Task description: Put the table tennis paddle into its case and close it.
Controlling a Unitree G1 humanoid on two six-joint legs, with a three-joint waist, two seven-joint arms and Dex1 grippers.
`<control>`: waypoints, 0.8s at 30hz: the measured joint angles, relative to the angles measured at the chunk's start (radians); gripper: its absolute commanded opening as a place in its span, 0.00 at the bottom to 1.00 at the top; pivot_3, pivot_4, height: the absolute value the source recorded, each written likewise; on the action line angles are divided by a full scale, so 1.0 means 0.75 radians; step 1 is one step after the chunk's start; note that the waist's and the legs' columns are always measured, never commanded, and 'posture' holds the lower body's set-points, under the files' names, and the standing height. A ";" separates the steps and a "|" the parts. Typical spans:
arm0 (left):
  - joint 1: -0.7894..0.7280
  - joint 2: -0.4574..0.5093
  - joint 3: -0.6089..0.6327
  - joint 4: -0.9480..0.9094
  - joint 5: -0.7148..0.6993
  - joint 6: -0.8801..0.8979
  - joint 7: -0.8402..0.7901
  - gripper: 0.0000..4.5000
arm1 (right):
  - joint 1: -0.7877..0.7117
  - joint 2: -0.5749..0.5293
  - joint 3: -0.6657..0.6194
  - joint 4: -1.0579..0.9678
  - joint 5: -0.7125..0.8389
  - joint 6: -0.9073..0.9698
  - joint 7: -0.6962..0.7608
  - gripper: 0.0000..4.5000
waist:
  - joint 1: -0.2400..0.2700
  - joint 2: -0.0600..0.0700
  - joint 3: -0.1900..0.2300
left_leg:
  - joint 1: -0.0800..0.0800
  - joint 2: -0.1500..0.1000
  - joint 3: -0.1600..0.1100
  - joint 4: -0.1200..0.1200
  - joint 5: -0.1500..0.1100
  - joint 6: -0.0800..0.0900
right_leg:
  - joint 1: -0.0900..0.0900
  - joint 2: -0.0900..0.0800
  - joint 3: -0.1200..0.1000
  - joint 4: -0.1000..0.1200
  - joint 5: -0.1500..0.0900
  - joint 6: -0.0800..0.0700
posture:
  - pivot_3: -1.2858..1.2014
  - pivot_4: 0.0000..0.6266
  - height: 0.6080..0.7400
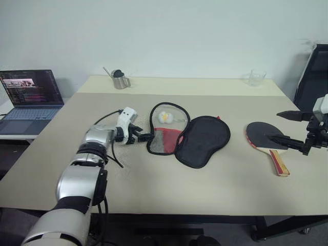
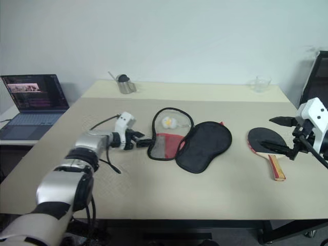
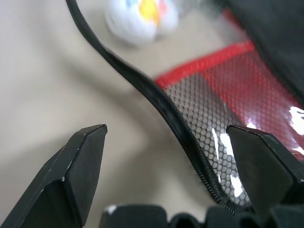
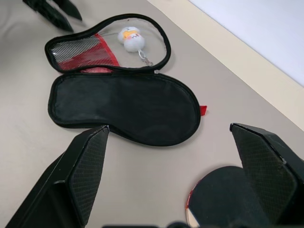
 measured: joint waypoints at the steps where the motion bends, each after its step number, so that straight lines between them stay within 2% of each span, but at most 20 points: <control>1: -0.002 -0.019 0.005 0.009 -0.001 0.009 0.028 0.98 | -0.004 -0.006 0.001 0.000 0.000 0.000 0.000 0.99 | 0.000 0.000 0.000 | 0.000 0.000 0.000 0.000 0.000 0.000 | 0.000 0.000 0.000 0.000 0.000 0.000 | 0.52 0.24 1.00; 10: -0.046 -0.079 0.055 0.042 -0.001 0.049 0.128 0.98 | -0.014 -0.013 0.010 -0.001 0.001 0.021 -0.005 0.99 | -0.011 -0.001 0.000 | 0.000 0.000 -0.001 0.000 0.000 0.000 | 0.000 0.000 0.000 0.000 0.000 0.000 | 0.52 0.24 1.00; 11: -0.046 -0.079 0.059 0.042 -0.002 0.050 0.134 0.94 | -0.014 -0.013 0.010 -0.001 0.001 0.023 -0.005 1.00 | -0.012 -0.001 0.000 | 0.000 0.001 -0.001 0.000 0.000 0.000 | 0.000 0.000 0.000 0.000 0.000 0.000 | 0.52 0.24 1.00; 13: -0.046 -0.081 0.073 0.042 -0.003 0.052 0.157 0.85 | -0.014 -0.013 0.010 -0.004 0.002 0.025 -0.006 1.00 | -0.013 -0.001 0.000 | 0.001 0.001 -0.001 0.000 0.000 0.000 | 0.000 0.001 0.000 0.000 0.000 0.000 | 0.52 0.24 1.00; 24: -0.047 -0.105 0.116 0.042 -0.030 0.065 0.226 0.04 | -0.035 -0.013 0.036 -0.010 0.003 0.025 -0.024 1.00 | -0.014 -0.001 0.000 | 0.001 0.000 -0.001 0.000 0.000 0.000 | 0.000 0.000 0.000 0.000 0.000 0.000 | 0.52 0.24 1.00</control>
